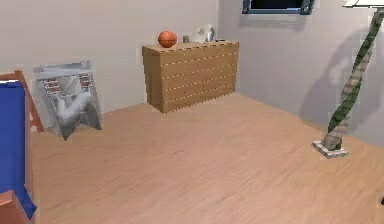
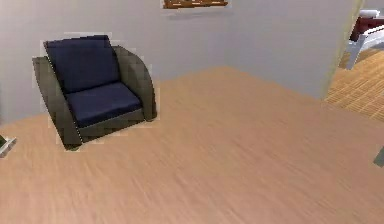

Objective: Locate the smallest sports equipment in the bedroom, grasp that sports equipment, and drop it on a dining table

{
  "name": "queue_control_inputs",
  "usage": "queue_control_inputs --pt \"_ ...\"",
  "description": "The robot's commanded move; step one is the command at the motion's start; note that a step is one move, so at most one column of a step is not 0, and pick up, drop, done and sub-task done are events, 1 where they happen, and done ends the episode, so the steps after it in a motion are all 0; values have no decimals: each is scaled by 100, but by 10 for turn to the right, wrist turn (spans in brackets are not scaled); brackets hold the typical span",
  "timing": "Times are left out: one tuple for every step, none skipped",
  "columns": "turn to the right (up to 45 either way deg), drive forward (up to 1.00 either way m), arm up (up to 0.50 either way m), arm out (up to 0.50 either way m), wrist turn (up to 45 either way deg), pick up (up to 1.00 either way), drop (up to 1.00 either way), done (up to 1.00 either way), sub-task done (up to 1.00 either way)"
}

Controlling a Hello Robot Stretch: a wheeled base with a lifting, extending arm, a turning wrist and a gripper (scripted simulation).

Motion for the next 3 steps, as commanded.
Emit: queue_control_inputs --pt "0 85 0 0 0 0 0 0 0" --pt "-120 0 0 0 0 0 0 0 0" --pt "0 100 0 0 0 0 0 0 0"
